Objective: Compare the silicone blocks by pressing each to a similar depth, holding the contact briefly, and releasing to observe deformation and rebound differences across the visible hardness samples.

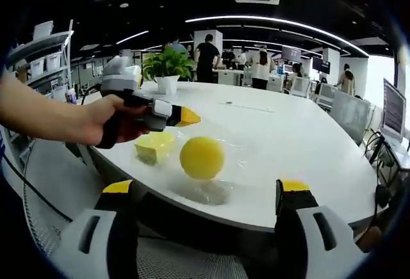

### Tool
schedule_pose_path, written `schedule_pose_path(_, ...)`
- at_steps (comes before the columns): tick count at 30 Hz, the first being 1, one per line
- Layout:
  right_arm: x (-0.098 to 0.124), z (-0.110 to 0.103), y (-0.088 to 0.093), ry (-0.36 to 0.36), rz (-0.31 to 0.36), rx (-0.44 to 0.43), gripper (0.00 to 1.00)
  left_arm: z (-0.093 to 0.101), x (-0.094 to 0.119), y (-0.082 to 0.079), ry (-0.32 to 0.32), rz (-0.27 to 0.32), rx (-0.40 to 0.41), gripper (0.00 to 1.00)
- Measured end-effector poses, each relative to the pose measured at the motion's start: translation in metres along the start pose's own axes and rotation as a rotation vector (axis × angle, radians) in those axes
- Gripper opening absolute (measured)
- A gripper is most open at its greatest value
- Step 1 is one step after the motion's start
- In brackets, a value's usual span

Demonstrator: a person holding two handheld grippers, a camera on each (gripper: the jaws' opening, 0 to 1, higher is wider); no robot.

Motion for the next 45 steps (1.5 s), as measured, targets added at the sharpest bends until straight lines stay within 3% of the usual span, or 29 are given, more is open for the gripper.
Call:
schedule_pose_path(6,-0.003,-0.002,0.001,0.014,-0.015,0.029,0.83,-0.034,-0.015,0.006,-0.114,-0.006,0.008,0.0)
schedule_pose_path(9,-0.003,-0.002,0.002,0.014,-0.019,0.037,0.83,-0.038,-0.016,0.007,-0.126,0.004,0.038,0.0)
schedule_pose_path(20,-0.005,-0.004,0.004,0.013,-0.044,0.031,0.84,-0.05,-0.021,0.012,-0.179,0.0,-0.031,0.03)
schedule_pose_path(26,-0.006,-0.005,0.005,0.011,-0.05,0.046,0.84,-0.042,-0.014,-0.003,-0.128,0.061,-0.038,0.27)
schedule_pose_path(28,-0.007,-0.006,0.006,0.009,-0.051,0.056,0.84,-0.035,-0.01,-0.01,-0.076,0.067,-0.06,0.28)
schedule_pose_path(33,-0.009,-0.007,0.006,0.009,-0.045,0.064,0.84,-0.022,0.014,-0.026,-0.012,0.07,-0.118,0.35)
schedule_pose_path(36,-0.01,-0.008,0.005,0.007,-0.039,0.059,0.85,-0.017,0.034,-0.038,0.008,0.089,-0.219,0.4)
schedule_pose_path(42,-0.011,-0.008,0.005,-0.005,-0.026,0.049,0.87,-0.007,0.098,-0.055,0.054,0.086,-0.411,0.59)
schedule_pose_path(45,-0.012,-0.007,0.005,-0.009,-0.023,0.048,0.87,-0.009,0.128,-0.054,0.048,0.066,-0.467,0.68)
Point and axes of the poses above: the point that each gripper's makers call its tool centre point, and the gripper's own axes: x roughly backward along the fingers, z roughly to its right, y roughly out of its underside, the point moved 6 cm from there along x, roughly backward along the fingers, and after that the axes turned 9 degrees about x, right-handed, at the moved point
